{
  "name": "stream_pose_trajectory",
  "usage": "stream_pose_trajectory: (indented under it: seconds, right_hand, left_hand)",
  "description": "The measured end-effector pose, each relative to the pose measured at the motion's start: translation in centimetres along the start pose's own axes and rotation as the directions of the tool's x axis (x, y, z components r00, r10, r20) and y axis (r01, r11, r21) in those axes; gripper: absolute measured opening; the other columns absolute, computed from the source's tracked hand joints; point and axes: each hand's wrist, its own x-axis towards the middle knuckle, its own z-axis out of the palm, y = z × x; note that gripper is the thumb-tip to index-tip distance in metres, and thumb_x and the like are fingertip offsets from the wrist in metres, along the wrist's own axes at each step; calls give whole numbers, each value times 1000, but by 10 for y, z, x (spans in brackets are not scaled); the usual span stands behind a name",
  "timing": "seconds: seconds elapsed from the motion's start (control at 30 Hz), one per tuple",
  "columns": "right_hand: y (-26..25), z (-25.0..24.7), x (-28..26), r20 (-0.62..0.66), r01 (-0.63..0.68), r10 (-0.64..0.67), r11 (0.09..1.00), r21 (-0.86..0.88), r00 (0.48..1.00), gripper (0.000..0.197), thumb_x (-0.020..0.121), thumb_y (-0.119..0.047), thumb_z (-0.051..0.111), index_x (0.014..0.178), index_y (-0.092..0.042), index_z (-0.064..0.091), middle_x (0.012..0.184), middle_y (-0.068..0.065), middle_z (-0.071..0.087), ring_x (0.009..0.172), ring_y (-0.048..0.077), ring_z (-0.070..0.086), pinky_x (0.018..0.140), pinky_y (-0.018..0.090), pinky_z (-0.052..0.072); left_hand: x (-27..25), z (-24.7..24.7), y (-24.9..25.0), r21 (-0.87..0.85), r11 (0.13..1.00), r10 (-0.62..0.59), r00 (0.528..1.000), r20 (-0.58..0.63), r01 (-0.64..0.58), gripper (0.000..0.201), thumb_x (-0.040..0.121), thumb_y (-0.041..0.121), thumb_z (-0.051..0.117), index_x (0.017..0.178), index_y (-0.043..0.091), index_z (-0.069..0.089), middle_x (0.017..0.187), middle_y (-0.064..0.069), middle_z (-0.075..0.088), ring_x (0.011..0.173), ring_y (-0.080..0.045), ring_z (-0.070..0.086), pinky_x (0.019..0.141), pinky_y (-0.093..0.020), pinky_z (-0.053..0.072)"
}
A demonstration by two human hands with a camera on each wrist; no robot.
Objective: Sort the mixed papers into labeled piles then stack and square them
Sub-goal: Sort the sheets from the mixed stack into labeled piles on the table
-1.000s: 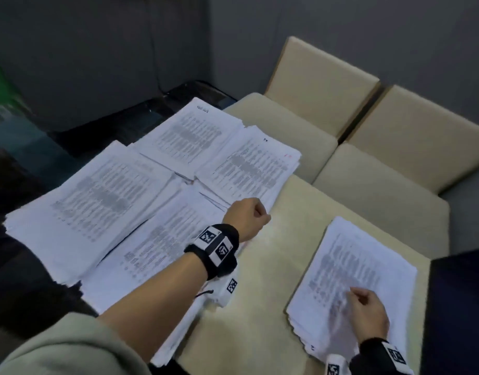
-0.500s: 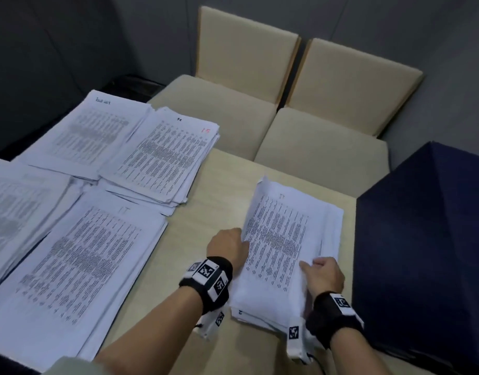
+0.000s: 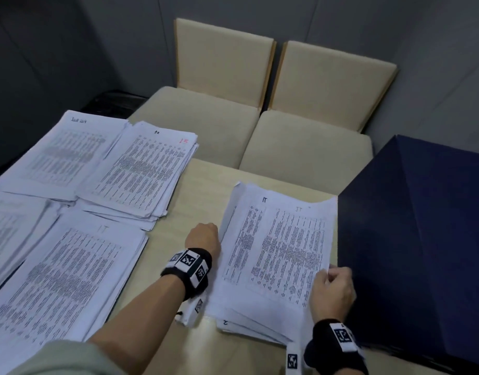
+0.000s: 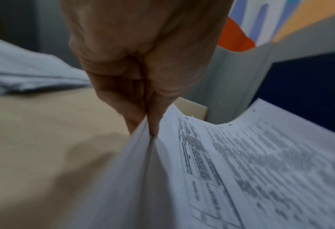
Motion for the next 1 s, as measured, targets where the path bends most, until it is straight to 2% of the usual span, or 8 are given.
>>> stream_pose_trajectory:
  seconds: [0.13, 0.27, 0.37, 0.5, 0.6, 0.67, 0.8, 1.0]
  right_hand:
    - [-8, -6, 6, 66, -67, 61, 993, 99, 996, 36, 79, 6, 61, 106, -15, 56, 88, 6, 60, 80, 28, 55, 77, 33, 43]
    - [3, 1, 17, 204, -226, 191, 960, 163, 960, 23, 82, -1, 57, 75, -20, 68, 90, 7, 60, 82, 27, 56, 77, 34, 46]
    - [8, 2, 10, 236, -336, 270, 888, 314, 934, 13, 74, -11, 55, 69, 0, 60, 74, 8, 55, 71, 23, 49, 65, 32, 39]
    - [4, -2, 0, 302, -453, 346, 772, 446, 888, 28, 83, 16, 50, 63, -3, 49, 69, 6, 50, 69, 19, 44, 60, 27, 33]
    - [-5, -8, -2, 359, -480, 340, 755, 446, 869, 29, 80, 16, 48, 64, -8, 49, 74, 4, 55, 72, 18, 49, 66, 28, 38]
    - [-1, -7, 1, 377, -513, 366, 734, 444, 851, 25, 78, 12, 51, 66, -9, 49, 74, 3, 54, 73, 19, 48, 67, 30, 37]
    - [6, -3, 5, 443, -564, 377, 698, 442, 813, 18, 61, -15, 65, 72, -12, 51, 77, 9, 52, 77, 25, 52, 72, 39, 41]
    - [-2, -1, 8, 424, -555, 381, 704, 443, 822, 19, 78, -4, 72, 95, 2, 66, 92, 15, 72, 86, 32, 69, 74, 37, 56]
  left_hand:
    - [1, -9, 1, 243, 968, 50, 998, 26, -55, 26, 98, 21, 46, 107, 8, 67, 103, -9, 69, 94, -28, 66, 73, -33, 50]
    - [-4, -15, 0, 289, 956, 82, 989, -125, -42, 22, 99, 24, 46, 113, 12, 59, 108, -6, 63, 97, -25, 63, 70, -31, 44]
    - [-5, -7, -1, 187, 976, 170, 920, -354, -109, 27, 91, 21, 59, 113, 10, 49, 110, -8, 54, 97, -25, 56, 71, -32, 45]
    - [-3, 8, 5, -193, 981, 4, 997, -71, -18, 55, 85, 32, 71, 123, 4, 43, 121, -11, 52, 111, -28, 54, 89, -33, 45]
    - [-3, 19, 2, -364, 920, -105, 987, 125, 144, 46, 76, 23, 78, 109, 6, 50, 109, -11, 59, 98, -28, 59, 77, -33, 48]
    - [-5, 24, -3, -429, 901, 4, 988, 152, 63, 21, 76, 14, 74, 83, 6, 56, 85, -13, 58, 75, -24, 56, 64, -32, 44]
    - [-13, 22, -13, -656, 748, 197, 978, 68, -105, 42, 77, 0, 71, 54, 18, 42, 47, 11, 41, 45, -4, 35, 45, -18, 26]
    - [-20, 24, -14, -727, 676, 208, 977, 34, -119, 45, 72, -5, 73, 51, 19, 41, 46, 10, 39, 40, -5, 32, 42, -18, 28]
